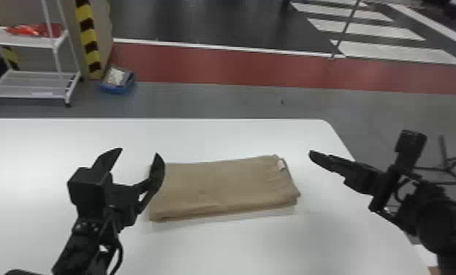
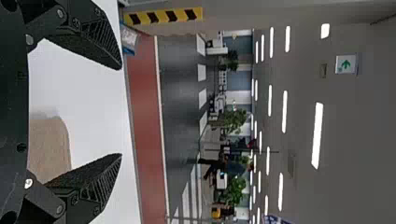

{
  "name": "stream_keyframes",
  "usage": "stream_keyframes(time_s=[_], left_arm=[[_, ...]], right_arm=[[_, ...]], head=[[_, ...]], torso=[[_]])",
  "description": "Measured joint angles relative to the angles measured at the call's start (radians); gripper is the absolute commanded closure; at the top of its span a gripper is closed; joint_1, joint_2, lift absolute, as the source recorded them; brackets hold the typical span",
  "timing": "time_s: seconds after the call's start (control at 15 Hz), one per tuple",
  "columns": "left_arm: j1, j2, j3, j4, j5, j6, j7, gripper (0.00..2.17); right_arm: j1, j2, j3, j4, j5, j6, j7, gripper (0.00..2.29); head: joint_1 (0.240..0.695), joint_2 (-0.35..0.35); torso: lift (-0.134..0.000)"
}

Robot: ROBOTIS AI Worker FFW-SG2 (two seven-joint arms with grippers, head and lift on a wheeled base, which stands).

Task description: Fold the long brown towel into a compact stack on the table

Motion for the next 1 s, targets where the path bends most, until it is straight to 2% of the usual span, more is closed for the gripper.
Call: stream_keyframes(time_s=[0.13,0.2,0.47,1.0], left_arm=[[-0.009,-0.003,-0.008,0.01,0.027,0.027,-0.064,2.04],[-0.018,-0.005,-0.01,0.018,0.042,0.064,-0.076,2.14],[-0.05,-0.002,-0.005,0.048,0.069,0.19,-0.161,2.14],[-0.113,0.001,0.008,0.152,0.077,0.244,-0.189,2.14]], right_arm=[[-0.01,-0.015,-0.013,0.047,0.017,0.007,0.015,0.09],[-0.018,-0.017,-0.006,0.071,0.036,0.005,0.017,0.09],[-0.07,-0.017,0.064,0.179,0.106,-0.06,0.029,0.09],[-0.13,0.016,0.198,0.228,0.199,-0.083,0.013,0.1]], head=[[0.695,-0.316],[0.695,-0.324],[0.695,-0.324],[0.695,-0.25]], torso=[[-0.111],[-0.111],[-0.111],[-0.111]])
